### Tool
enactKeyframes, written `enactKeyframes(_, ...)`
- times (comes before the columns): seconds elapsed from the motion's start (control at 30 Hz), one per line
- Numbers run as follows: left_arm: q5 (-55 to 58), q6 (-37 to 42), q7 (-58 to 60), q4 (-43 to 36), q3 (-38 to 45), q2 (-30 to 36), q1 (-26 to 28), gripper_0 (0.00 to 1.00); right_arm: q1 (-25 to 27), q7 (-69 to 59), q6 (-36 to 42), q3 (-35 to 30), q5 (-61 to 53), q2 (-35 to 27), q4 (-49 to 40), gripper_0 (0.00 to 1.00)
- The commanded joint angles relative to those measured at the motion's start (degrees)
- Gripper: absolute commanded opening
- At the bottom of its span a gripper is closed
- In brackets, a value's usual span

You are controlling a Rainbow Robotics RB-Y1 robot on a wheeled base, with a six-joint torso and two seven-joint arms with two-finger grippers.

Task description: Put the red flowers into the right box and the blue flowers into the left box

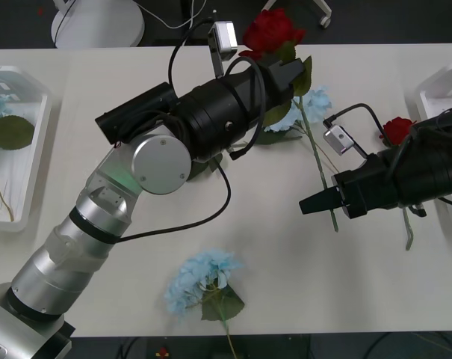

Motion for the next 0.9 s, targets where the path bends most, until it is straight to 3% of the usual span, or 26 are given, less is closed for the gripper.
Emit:
enactKeyframes(0.03, 0.53, -0.93, 3.78, -2.11, 1.93, 2.15, 0.61, 1.0, -0.68, -2.51, -0.69, 0.2, 0.2, 0.26, -1.94, 0.0)
enactKeyframes(0.23, 2.55, -0.84, 3.86, -4.14, 2.37, 5.58, 1.4, 1.0, -0.77, -4.01, -1.13, -1.2, 0.72, -0.88, -1.76, 0.0)
enactKeyframes(0.43, 6.77, 2.94, 3.86, -10.64, 6.24, 11.9, 6.24, 1.0, -1.74, -12.09, -1.13, -6.3, 5.29, -3.16, -0.36, 0.0)
enactKeyframes(0.63, 12.13, 13.22, 3.86, -15.65, 15.9, 17.7, 10.98, 1.0, -3.41, -16.49, -1.65, -15.79, 19.36, -5.8, 2.89, 0.0)
enactKeyframes(0.9, 9.14, 34.14, 4.04, -14.68, 27.77, 19.29, 10.98, 1.0, -5.25, -15.79, -1.48, -24.58, 43.44, -11.6, 7.82, 0.0)
